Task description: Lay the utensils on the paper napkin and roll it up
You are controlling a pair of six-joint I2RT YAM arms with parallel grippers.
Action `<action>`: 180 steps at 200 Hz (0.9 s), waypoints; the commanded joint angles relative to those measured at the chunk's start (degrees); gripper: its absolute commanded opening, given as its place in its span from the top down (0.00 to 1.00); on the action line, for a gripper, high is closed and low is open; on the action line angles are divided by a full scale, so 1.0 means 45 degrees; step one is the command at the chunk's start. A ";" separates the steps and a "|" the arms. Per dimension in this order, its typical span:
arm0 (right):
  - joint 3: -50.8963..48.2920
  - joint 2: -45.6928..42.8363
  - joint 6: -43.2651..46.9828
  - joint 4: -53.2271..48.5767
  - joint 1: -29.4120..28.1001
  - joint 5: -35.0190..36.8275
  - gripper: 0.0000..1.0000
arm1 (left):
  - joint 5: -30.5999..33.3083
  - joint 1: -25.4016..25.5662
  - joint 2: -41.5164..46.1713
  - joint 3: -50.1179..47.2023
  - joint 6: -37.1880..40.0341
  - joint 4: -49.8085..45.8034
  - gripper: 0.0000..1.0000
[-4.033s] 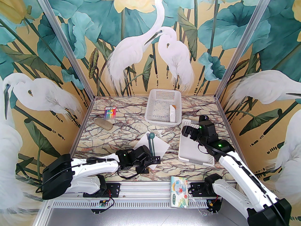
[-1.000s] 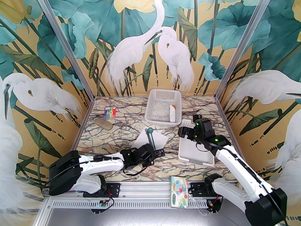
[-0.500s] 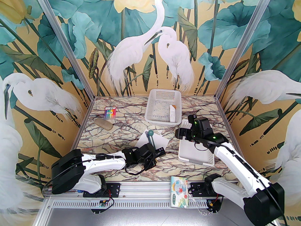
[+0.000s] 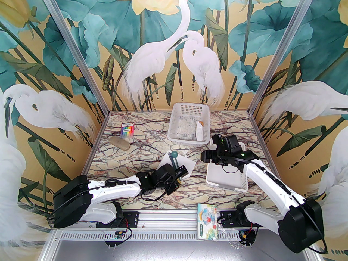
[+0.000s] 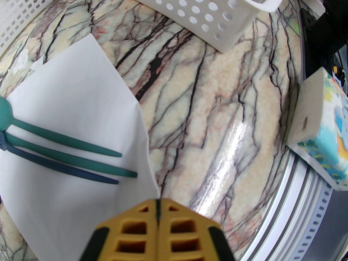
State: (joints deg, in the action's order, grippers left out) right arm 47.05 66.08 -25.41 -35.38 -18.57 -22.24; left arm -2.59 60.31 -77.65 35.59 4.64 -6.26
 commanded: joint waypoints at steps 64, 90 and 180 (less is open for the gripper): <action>-0.0135 0.0245 -0.0517 0.0576 -0.0052 -0.1373 0.41 | -0.0851 -0.1448 -0.0719 -0.0129 -0.1101 0.1225 1.00; -0.0298 0.0499 -0.0799 0.0869 -0.0364 -0.1623 0.48 | -0.0939 -0.1741 -0.1064 0.0031 -0.1165 0.1233 1.00; -0.0553 0.2217 -0.2174 0.2403 -0.2405 -0.1455 0.70 | -0.0903 -0.2290 -0.1908 0.0251 -0.1386 0.2228 1.00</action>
State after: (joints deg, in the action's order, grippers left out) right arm 45.52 73.73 -32.12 -28.08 -27.20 -28.45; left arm -5.32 50.57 -84.49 35.27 -0.91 1.23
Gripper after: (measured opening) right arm 0.322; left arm 0.051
